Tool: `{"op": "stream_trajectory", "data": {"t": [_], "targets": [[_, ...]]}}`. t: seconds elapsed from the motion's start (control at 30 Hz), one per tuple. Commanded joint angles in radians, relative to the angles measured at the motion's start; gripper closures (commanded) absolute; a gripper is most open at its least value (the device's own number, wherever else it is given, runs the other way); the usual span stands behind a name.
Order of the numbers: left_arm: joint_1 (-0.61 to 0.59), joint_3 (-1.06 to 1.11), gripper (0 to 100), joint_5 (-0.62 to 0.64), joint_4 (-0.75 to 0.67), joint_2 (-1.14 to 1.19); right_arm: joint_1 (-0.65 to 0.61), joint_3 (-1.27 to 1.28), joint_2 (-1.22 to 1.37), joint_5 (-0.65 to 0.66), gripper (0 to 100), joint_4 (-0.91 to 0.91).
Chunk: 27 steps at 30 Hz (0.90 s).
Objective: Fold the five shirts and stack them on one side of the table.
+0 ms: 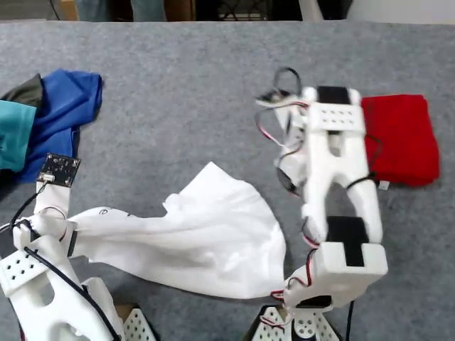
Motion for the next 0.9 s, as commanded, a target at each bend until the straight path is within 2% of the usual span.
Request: {"op": "stream_trajectory", "data": {"t": [0.0,0.1,0.2,0.3,0.43,0.77,0.87], "targets": [[0.004,-0.004,97,0.002,-0.008,-0.012,-0.163,-0.122,-0.047,0.0,75.8,-0.037],[0.002,-0.004,97,0.008,-0.006,-0.012,-0.298,-0.143,-0.036,-0.055,75.8,-0.127],[0.002,-0.004,97,0.009,-0.005,-0.012,-0.377,-0.15,0.033,-0.144,75.8,-0.23],[0.001,-0.004,97,0.009,-0.005,-0.014,-0.414,-0.177,0.151,-0.186,75.8,-0.307],[0.001,-0.004,97,0.009,-0.005,-0.014,-0.419,-0.326,0.349,-0.207,75.8,-0.31],[0.001,-0.004,97,0.009,-0.006,-0.014,-0.442,-0.834,0.742,-0.15,75.9,0.0],[0.002,-0.004,97,0.009,-0.006,-0.014,-0.439,-0.905,0.773,-0.153,75.9,0.014]]}}
